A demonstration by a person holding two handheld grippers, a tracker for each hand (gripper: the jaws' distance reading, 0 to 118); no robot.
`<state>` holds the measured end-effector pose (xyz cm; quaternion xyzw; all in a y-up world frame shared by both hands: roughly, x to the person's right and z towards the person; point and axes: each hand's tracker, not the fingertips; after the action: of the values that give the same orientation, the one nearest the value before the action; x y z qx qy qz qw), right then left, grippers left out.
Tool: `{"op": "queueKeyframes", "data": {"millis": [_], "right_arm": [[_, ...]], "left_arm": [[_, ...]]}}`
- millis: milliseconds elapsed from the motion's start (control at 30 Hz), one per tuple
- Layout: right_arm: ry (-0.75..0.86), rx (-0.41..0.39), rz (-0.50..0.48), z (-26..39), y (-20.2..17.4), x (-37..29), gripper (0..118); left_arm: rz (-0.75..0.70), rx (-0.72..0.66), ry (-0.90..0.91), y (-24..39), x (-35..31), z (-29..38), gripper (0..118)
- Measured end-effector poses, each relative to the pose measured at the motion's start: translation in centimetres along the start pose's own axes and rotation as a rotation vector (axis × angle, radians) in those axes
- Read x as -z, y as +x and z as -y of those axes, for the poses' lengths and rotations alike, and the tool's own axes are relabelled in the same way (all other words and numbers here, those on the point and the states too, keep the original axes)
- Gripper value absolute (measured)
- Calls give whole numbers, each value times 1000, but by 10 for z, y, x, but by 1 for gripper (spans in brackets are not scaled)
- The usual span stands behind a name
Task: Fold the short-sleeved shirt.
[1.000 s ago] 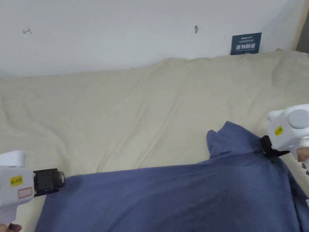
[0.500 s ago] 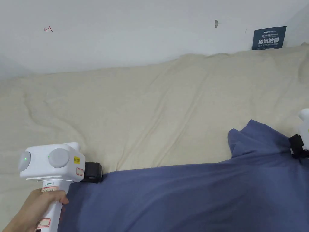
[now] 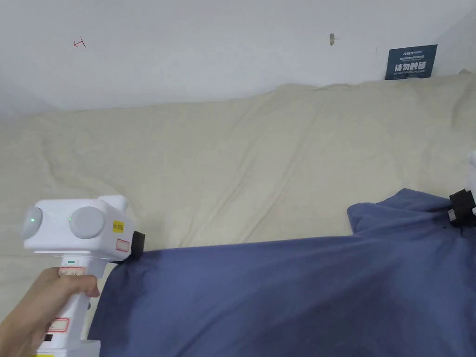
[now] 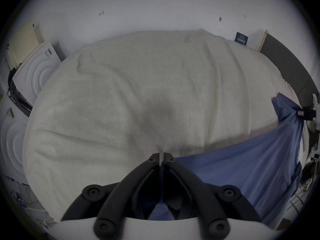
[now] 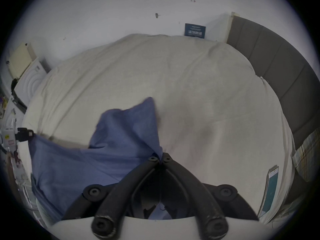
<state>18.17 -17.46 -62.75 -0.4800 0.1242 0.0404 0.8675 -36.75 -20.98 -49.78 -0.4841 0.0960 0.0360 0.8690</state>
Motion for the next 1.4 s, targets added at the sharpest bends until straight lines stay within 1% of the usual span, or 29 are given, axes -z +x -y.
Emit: {"op": "queueKeyframes", "data": {"millis": [67, 100, 233, 333, 433, 567, 600, 667, 733, 767, 800, 867, 933, 1000, 1100, 1200, 1233, 1267, 1300, 1333, 1367, 1400], "right_arm": [[49, -47, 16, 6, -6, -20, 0], [54, -62, 20, 9, -8, -29, 0], [89, -73, -2, 33, -5, -75, 0], [120, -72, -26, 67, 1, -112, 0], [120, -37, -51, 108, 12, -130, 0], [71, -42, -63, 174, 19, -129, 0], [46, -46, -61, 190, 19, -124, 0], [-8, -23, -57, 220, 19, -113, 0], [-39, -16, -56, 245, 21, -102, 0], [-62, 1, -46, 256, 21, -98, 0], [-76, 10, -56, 263, 23, -94, 0], [-73, 57, -74, 273, 27, -92, 0], [-59, 86, -82, 279, 26, -98, 0], [-49, 96, -82, 278, 25, -105, 0], [-10, 73, -87, 274, 21, -125, 0], [-16, 56, -81, 274, 20, -125, 0], [-23, 48, -83, 275, 19, -123, 2], [-34, 28, -89, 277, 18, -122, 24], [-48, 15, -86, 279, 16, -121, 53], [-56, 1, -73, 282, 13, -122, 82], [-49, -13, -52, 286, 12, -123, 96], [-26, -30, -39, 289, 10, -126, 96]], "left_arm": [[-4, 28, 29, 3, -24, 4, 3], [0, 20, 59, 2, -38, 6, 3], [26, -8, 129, -2, -89, 27, 3], [37, -1, 173, -3, -127, 59, 3], [47, -8, 189, -2, -151, 101, 3], [61, -32, 145, -3, -152, 164, 3], [64, -46, 104, -5, -146, 179, 3], [75, -53, 53, -3, -135, 206, 3], [79, -64, 6, -2, -125, 229, 3], [87, -49, -4, -2, -122, 238, 3], [84, -55, -10, -2, -119, 245, 3], [97, -78, -25, -6, -118, 254, 3], [132, -121, -17, -12, -120, 258, 3], [131, -135, -6, -15, -127, 257, 3], [141, -130, 28, -19, -138, 252, 3], [158, -144, 43, -23, -140, 250, 3], [159, -149, 43, -23, -139, 251, 3], [164, -152, 49, -21, -139, 253, 11], [170, -156, 52, -21, -139, 255, 31], [186, -165, 58, -22, -141, 257, 63], [204, -170, 66, -22, -143, 259, 105], [218, -182, 80, -22, -145, 262, 118]]}}
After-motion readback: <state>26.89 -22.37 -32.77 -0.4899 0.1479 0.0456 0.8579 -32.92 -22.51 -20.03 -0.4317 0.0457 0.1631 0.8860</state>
